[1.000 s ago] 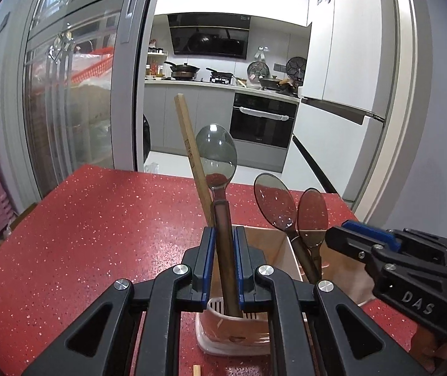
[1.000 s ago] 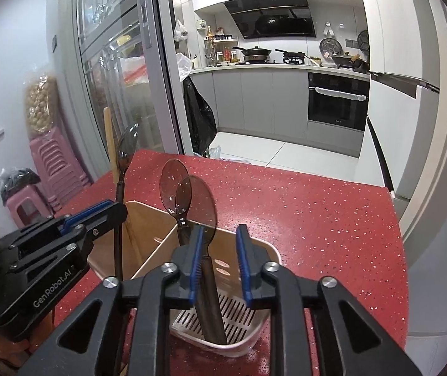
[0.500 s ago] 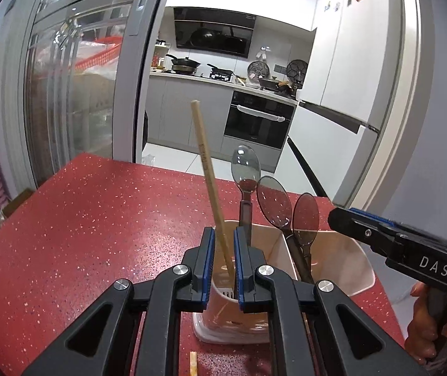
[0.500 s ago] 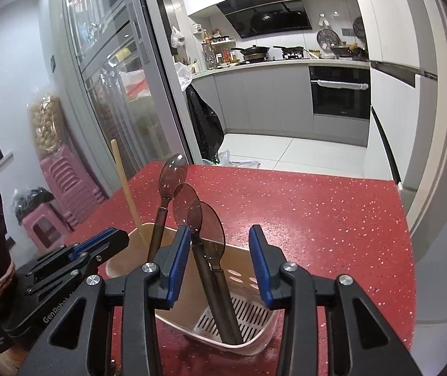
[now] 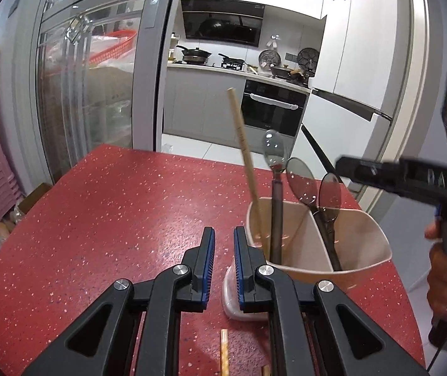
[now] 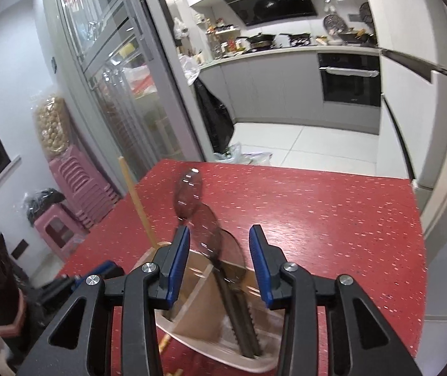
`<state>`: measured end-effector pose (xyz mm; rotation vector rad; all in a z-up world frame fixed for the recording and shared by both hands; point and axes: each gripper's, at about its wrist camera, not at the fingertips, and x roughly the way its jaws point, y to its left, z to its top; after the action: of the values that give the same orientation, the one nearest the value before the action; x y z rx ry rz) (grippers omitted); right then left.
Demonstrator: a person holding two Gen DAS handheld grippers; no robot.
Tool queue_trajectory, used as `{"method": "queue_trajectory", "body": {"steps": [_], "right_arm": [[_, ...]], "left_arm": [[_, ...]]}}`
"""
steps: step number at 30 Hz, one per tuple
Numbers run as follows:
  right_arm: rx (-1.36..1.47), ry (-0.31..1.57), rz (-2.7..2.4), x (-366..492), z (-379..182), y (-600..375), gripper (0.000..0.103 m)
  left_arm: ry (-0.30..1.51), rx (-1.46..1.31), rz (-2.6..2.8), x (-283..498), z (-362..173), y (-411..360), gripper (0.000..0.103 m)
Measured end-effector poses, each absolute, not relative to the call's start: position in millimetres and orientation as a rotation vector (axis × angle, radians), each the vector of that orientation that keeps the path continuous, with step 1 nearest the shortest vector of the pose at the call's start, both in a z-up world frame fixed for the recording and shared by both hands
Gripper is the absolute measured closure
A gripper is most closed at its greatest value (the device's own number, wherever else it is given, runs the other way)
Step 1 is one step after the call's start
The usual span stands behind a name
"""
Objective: Organize utensils
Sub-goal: 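Move both tools back over the remaining chopsticks and spoons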
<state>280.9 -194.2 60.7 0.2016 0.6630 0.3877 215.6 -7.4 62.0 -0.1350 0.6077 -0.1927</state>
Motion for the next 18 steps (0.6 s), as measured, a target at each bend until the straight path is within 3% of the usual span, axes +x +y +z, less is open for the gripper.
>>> {"method": "queue_trajectory", "body": {"steps": [1, 2, 3, 14, 18], "right_arm": [[0.204, 0.671, 0.398, 284.8, 61.5, -191.0, 0.060], [0.205, 0.683, 0.406, 289.2, 61.5, -187.1, 0.060], [0.206, 0.691, 0.407, 292.6, 61.6, -184.6, 0.060], [0.162, 0.661, 0.355, 262.3, 67.2, -182.3, 0.060], [0.173, 0.652, 0.350, 235.6, 70.8, -190.4, 0.052]], "left_arm": [[0.613, -0.141, -0.193, 214.8, 60.7, -5.2, 0.058], [0.617, -0.143, -0.193, 214.6, 60.0, -3.0, 0.021], [0.612, -0.137, -0.147, 213.1, 59.9, 0.0, 0.000], [0.659, -0.126, -0.119, 197.4, 43.8, 24.2, 0.000], [0.723, -0.082, -0.105, 184.7, 30.3, 30.5, 0.000]]}}
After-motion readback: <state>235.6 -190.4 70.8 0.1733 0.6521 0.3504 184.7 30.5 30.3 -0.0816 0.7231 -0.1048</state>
